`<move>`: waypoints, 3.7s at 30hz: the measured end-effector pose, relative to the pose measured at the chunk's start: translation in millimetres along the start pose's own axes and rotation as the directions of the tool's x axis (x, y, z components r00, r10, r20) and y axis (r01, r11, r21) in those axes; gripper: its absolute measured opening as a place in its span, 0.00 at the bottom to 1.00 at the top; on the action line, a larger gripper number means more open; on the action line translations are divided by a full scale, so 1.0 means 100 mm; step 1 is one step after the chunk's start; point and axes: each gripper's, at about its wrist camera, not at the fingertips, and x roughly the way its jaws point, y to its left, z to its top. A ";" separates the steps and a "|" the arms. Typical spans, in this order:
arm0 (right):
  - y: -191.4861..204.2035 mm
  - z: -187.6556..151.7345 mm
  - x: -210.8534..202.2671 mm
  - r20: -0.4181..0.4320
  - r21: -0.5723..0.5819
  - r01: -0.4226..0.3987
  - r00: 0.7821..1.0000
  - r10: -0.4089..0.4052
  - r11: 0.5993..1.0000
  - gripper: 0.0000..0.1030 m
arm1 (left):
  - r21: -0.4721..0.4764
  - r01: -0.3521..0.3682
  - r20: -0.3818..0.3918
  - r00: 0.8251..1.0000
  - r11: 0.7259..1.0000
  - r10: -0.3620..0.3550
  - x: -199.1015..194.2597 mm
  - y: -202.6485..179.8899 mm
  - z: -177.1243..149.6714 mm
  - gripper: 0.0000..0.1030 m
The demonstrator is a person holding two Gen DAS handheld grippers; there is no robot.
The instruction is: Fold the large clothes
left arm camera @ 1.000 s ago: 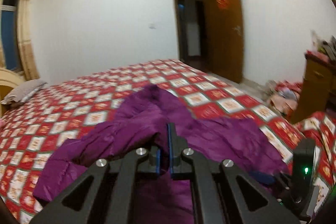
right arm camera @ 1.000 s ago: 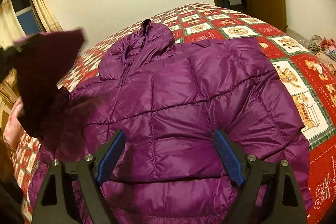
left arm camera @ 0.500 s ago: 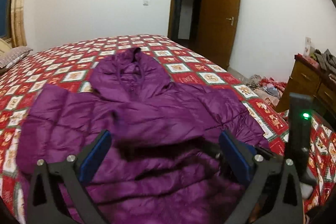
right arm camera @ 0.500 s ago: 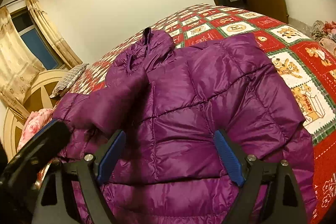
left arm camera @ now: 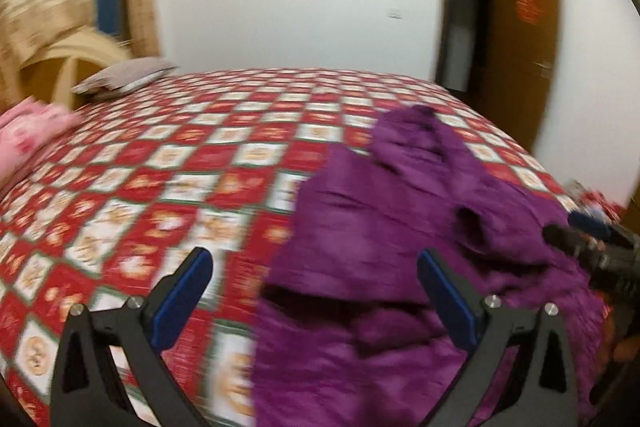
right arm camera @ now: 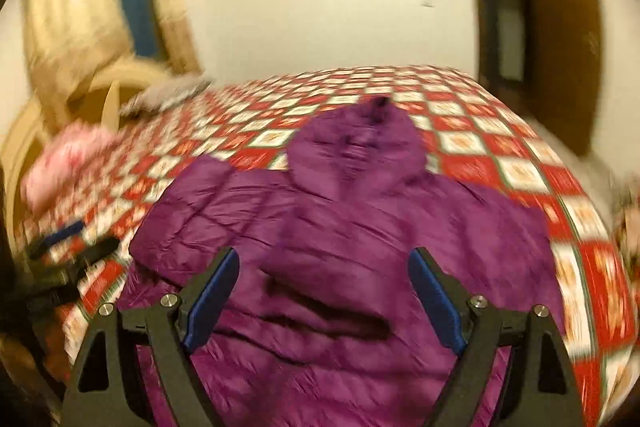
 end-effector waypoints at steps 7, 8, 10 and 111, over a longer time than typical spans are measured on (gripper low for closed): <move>0.08 -0.06 0.90 -0.234 -0.086 0.086 0.967 -0.104 0.993 0.42 | -0.035 -0.119 0.032 0.992 0.992 0.120 0.01 0.44 0.23 1.00; 0.00 -0.04 0.84 -0.223 -0.031 0.060 0.973 -0.065 0.998 0.35 | -0.035 -0.119 0.038 0.992 0.992 0.121 0.02 0.46 0.26 1.00; -0.25 0.04 0.62 -0.161 0.119 0.025 0.987 -0.006 0.993 0.33 | -0.045 -0.114 0.042 0.992 0.992 0.116 0.07 0.46 0.31 1.00; -0.90 -0.38 0.39 -0.218 0.063 0.054 0.975 -0.039 0.997 0.05 | -0.004 0.252 -0.039 0.967 0.968 -0.252 1.04 -0.33 0.02 0.94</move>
